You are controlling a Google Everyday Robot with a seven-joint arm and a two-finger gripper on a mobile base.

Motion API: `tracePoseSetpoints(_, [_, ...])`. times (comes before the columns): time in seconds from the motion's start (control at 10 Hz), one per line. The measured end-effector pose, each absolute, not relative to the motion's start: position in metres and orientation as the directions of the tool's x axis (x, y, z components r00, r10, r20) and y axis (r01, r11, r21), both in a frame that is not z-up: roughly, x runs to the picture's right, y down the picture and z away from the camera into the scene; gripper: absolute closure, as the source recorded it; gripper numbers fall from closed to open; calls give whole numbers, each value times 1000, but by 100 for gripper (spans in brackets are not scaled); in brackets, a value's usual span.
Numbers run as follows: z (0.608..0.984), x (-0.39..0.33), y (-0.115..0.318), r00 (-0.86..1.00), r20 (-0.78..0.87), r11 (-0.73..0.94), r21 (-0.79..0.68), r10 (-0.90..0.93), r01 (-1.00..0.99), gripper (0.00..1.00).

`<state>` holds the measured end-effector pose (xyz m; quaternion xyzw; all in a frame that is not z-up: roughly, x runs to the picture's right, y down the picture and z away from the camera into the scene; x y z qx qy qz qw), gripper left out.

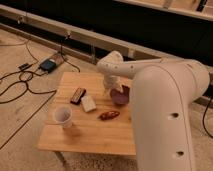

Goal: Drag the ceramic bowl in a circle

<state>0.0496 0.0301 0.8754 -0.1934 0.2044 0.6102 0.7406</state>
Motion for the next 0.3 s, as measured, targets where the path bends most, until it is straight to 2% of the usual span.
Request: tracePoseSetpoints(0.3, [876,47,30,176,-539,184,-40,824,-982,32])
